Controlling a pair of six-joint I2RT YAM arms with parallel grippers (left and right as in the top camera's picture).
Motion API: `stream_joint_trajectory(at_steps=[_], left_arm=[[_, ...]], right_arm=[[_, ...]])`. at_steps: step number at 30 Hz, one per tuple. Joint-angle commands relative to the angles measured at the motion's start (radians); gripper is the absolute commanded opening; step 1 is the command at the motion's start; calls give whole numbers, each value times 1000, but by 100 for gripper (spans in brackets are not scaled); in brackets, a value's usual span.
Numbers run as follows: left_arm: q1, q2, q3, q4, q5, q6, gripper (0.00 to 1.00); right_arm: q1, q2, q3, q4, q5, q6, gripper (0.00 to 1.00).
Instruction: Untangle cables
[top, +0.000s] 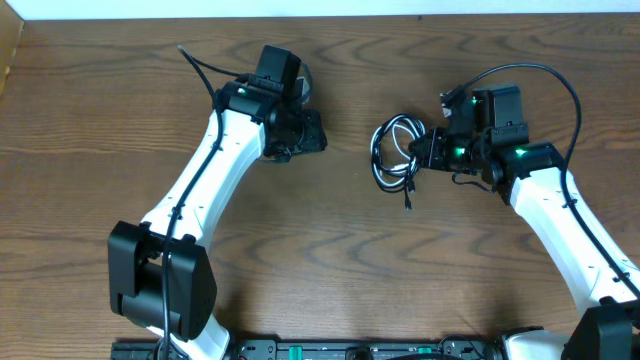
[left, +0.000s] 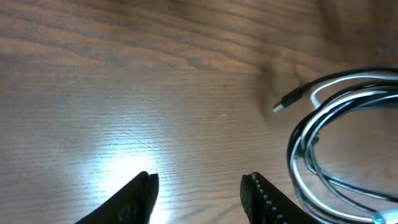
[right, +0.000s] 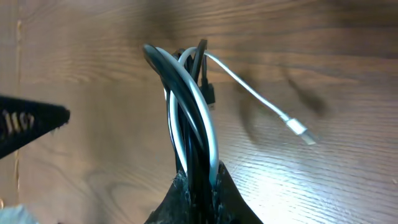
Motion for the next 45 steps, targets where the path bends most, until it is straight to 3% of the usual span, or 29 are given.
stream_joint_trajectory(at_steps=[1,5,10,25,45], left_arm=[[-55,-29,36,25,-11,-111,45],[-126,-25,34,109,-16,-173,39],[-194,11,34,176,-85,-291,39],[-269,140,33,305,-107,-422,38],[-274,160,13,395,-85,-477,38]], right_arm=[[15,-19,7,-2,37,62,1],[31,-19,7,-3,47,101,1],[39,-19,7,-3,69,140,1],[39,-19,7,-8,68,140,1],[39,-19,7,-8,69,140,1]])
